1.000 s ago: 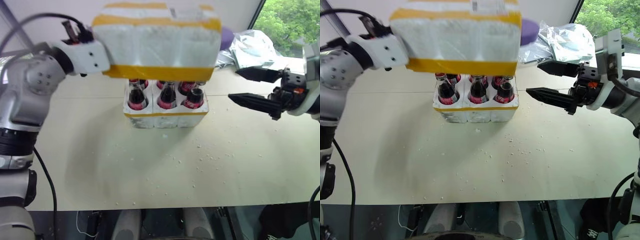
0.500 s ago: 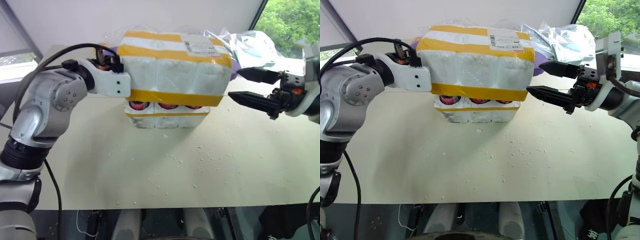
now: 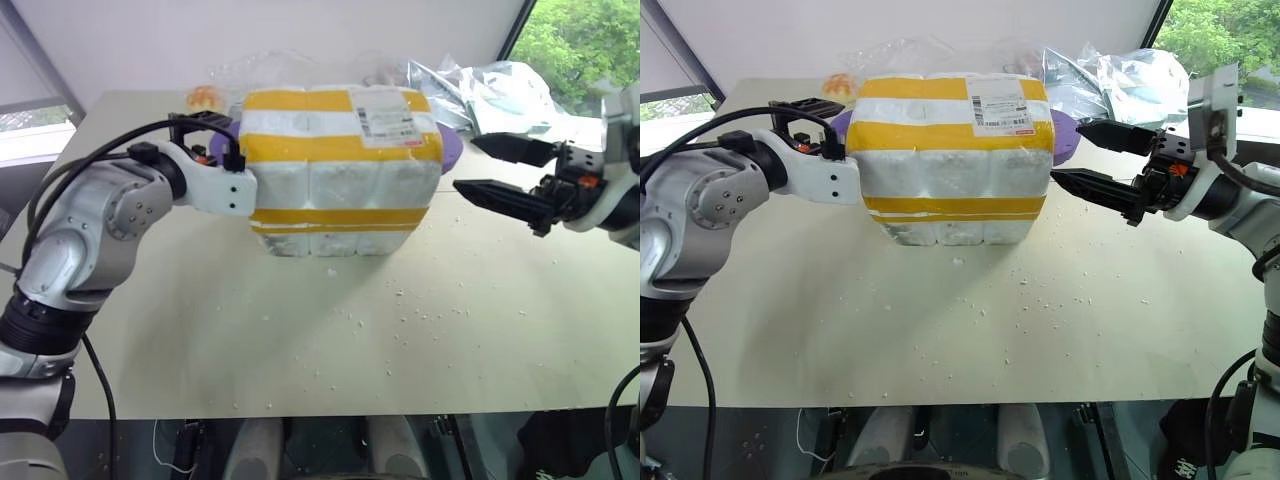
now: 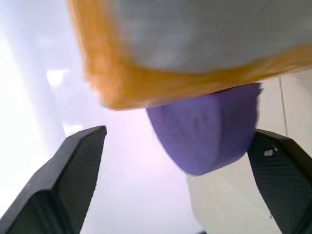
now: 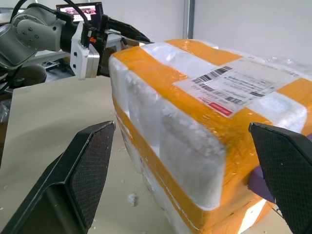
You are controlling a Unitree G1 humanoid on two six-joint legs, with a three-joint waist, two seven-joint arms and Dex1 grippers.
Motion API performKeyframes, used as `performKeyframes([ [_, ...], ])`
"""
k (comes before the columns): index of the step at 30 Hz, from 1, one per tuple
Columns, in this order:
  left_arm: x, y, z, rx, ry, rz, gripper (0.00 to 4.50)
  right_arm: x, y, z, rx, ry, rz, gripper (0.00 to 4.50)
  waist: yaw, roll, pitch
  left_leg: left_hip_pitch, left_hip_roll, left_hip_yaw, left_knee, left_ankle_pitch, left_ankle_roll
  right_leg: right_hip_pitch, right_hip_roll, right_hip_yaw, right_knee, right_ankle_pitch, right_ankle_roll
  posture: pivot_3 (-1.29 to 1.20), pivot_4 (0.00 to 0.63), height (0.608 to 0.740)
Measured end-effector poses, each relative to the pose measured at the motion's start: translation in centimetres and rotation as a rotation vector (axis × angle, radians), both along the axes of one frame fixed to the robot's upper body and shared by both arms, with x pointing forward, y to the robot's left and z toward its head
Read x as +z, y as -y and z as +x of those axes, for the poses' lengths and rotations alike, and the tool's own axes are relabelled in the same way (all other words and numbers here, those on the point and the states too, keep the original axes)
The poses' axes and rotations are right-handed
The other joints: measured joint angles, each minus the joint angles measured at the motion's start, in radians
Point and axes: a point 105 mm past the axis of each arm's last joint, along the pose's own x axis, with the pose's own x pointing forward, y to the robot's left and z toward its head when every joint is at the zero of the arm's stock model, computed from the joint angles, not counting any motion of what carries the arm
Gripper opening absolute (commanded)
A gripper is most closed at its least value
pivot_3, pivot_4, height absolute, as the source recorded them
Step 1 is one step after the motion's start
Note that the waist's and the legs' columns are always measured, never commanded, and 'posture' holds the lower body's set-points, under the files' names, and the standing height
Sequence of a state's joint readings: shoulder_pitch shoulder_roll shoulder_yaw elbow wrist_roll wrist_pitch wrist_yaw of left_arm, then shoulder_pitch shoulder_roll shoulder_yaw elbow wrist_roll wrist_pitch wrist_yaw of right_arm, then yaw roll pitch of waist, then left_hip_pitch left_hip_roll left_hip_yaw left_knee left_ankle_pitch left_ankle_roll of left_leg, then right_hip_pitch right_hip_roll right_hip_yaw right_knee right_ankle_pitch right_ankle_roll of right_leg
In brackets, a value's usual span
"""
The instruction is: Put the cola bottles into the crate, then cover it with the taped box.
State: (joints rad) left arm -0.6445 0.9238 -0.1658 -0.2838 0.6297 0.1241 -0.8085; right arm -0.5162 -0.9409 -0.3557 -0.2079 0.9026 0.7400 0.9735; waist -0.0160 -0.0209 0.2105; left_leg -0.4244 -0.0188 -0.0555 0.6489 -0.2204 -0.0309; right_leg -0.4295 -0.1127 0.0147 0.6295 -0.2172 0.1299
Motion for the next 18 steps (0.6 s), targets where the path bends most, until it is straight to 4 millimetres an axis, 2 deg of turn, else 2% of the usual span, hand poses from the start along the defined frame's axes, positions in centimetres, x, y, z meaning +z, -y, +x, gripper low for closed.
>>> performKeyframes([
  [3,-0.2,-0.4,-0.6,0.0,-0.04,-0.06,4.3,0.0,0.0,0.0,0.003,0.006,-0.006,4.5,-0.001,0.0,0.0,0.0,0.0,0.0,0.0,0.0,0.0,0.0,0.0,0.0,0.0,0.0,0.0,0.0,0.15,0.737],
  [7,-0.9,-2.1,-2.3,0.03,-0.19,-0.253,4.3,-0.3,0.1,0.2,0.004,-0.006,-0.01,4.5,-0.002,0.0,0.0,0.0,0.0,0.0,0.0,0.0,0.0,0.0,0.0,0.0,0.0,0.0,0.0,0.0,0.15,0.737],
  [12,0.3,-4.0,-4.1,-0.033,-0.352,-0.545,4.3,-0.6,0.3,0.4,0.007,-0.011,-0.025,4.5,0.0,0.0,0.0,0.001,0.0,0.0,0.0,0.0,0.0,0.0,0.0,0.0,0.0,0.0,0.0,0.0,0.15,0.737],
  [13,0.4,-4.1,-4.6,-0.062,-0.405,-0.616,4.3,-0.7,0.3,0.4,0.005,-0.013,-0.03,4.5,0.0,0.0,0.0,0.001,0.0,0.0,0.0,0.0,0.0,0.0,0.0,0.0,0.0,0.0,0.0,0.0,0.15,0.737],
  [15,0.6,-4.8,-6.0,-0.121,-0.603,-0.867,4.3,-1.0,0.4,0.6,0.006,-0.025,-0.038,4.5,-0.003,0.0,0.0,0.001,0.0,-0.001,0.0,0.0,0.0,0.0,0.0,0.0,0.0,0.0,0.0,0.0,0.15,0.737],
  [18,1.6,-6.8,-8.0,-0.166,-0.899,-1.207,4.3,-1.6,0.9,0.9,-0.006,-0.046,-0.051,4.5,-0.007,0.0,0.0,0.001,0.001,-0.001,0.0,0.0,0.0,0.0,0.001,-0.001,0.001,0.0,0.0,0.0,0.15,0.737],
])
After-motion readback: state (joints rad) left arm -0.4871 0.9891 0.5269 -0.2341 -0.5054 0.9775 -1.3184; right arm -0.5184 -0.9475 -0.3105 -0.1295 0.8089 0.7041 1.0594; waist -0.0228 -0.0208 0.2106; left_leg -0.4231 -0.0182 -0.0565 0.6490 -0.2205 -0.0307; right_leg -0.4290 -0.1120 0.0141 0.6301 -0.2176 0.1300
